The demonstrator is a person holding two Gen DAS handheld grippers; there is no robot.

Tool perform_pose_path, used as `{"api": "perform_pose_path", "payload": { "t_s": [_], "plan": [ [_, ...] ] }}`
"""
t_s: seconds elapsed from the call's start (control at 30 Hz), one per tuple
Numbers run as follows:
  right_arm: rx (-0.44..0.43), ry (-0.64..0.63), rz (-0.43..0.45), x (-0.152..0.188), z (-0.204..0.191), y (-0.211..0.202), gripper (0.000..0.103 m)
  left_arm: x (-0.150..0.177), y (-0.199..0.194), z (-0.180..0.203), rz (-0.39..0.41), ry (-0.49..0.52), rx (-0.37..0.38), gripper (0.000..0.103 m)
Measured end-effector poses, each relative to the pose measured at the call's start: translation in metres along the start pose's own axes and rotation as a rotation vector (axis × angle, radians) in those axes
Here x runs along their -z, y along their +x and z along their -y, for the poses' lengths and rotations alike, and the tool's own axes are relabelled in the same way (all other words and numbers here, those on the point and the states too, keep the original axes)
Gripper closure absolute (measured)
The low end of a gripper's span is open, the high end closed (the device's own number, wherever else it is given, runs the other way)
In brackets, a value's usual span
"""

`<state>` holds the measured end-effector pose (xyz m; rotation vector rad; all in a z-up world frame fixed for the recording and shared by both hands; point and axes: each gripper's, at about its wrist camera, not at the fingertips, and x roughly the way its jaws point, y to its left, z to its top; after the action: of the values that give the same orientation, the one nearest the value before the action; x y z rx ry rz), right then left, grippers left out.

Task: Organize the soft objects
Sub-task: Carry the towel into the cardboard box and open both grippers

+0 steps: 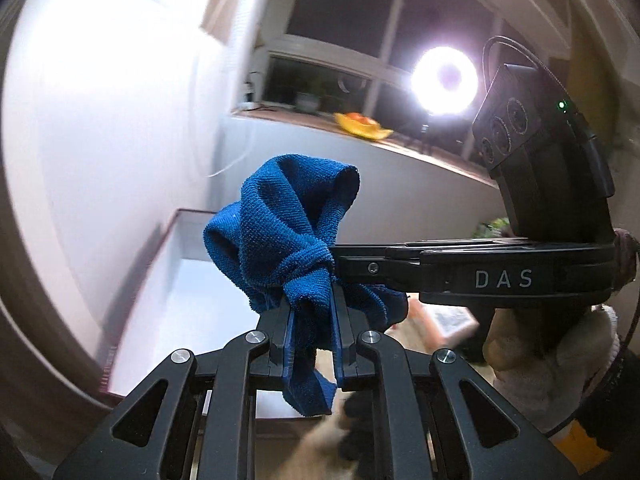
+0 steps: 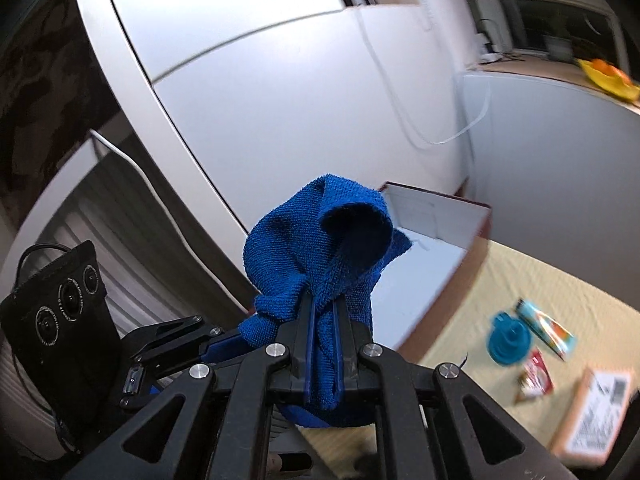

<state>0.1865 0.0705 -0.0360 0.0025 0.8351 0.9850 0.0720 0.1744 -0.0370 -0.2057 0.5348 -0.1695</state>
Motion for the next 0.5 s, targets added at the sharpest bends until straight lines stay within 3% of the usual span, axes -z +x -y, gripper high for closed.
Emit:
{"api": "perform_pose_path", "payload": {
  "t_s": [0.23, 0.5],
  "plan": [
    [-0.01, 0.019, -0.089, -0.008, 0.003, 0.062, 0.094, 0.011, 0.024, -0.035, -0.051, -0.054, -0.073, 0.092],
    [0.055, 0.041, -0.139, -0.001, 0.017, 0.092, 0.094, 0.015, 0.051, -0.039, -0.094, -0.062, -0.158, 0.092]
  ]
}}
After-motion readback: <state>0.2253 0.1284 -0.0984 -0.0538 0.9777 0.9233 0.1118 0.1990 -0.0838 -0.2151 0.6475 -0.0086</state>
